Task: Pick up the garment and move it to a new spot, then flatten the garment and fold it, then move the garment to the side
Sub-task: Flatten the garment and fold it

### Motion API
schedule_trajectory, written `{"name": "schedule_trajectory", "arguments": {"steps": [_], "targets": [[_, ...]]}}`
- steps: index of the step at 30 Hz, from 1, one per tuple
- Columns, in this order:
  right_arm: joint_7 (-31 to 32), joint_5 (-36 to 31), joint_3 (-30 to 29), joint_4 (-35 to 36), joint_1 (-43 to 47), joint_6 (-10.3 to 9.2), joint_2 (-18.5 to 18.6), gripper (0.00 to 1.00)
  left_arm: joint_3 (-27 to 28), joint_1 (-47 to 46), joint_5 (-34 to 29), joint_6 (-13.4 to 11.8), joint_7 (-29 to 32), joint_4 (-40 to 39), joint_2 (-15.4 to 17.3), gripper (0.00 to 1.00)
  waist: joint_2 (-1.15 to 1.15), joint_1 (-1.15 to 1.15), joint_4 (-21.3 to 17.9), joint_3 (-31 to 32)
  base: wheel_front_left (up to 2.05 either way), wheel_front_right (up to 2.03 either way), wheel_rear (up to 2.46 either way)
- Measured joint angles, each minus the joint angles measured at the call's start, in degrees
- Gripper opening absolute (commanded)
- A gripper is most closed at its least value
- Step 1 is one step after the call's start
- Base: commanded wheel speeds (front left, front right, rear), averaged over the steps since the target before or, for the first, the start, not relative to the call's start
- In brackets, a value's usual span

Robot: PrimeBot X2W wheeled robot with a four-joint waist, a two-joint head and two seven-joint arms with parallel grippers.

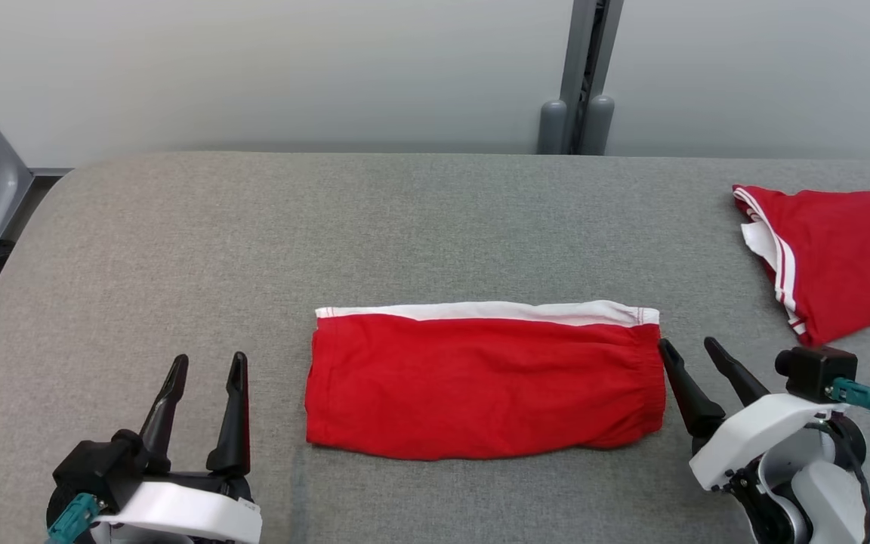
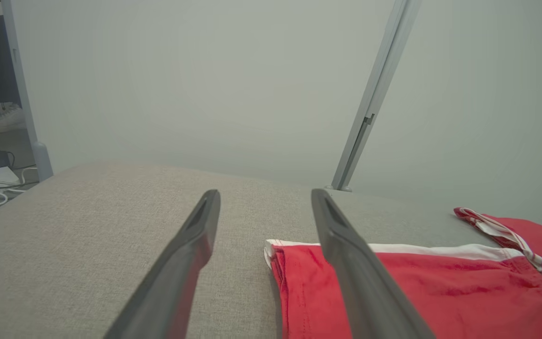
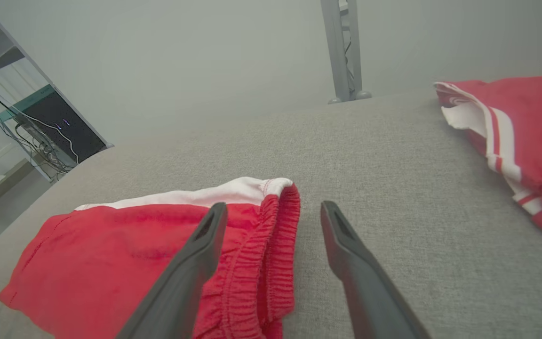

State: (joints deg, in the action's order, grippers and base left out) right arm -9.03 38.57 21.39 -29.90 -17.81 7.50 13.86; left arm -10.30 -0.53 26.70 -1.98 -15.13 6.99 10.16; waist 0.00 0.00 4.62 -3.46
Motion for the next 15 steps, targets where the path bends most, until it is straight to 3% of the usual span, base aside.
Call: {"name": "schedule_trajectory", "arguments": {"steps": [8,15], "targets": [[4.0,4.0,1.6,-11.2,-4.7,0.00,-0.3,1.00,1.0,-1.1,-1.4,1.7,0.0,1.7,-1.1,1.00,0.00,0.00,2.7,-1.0,0.00,0.00,0.00],[7.7,10.8,2.0,-15.7,-5.4,0.00,-1.8,1.00,1.5,-1.3,-2.2,2.5,0.0,2.9,-1.8,1.00,0.00,0.00,4.4,-2.1,0.00,0.00,0.00]]}}
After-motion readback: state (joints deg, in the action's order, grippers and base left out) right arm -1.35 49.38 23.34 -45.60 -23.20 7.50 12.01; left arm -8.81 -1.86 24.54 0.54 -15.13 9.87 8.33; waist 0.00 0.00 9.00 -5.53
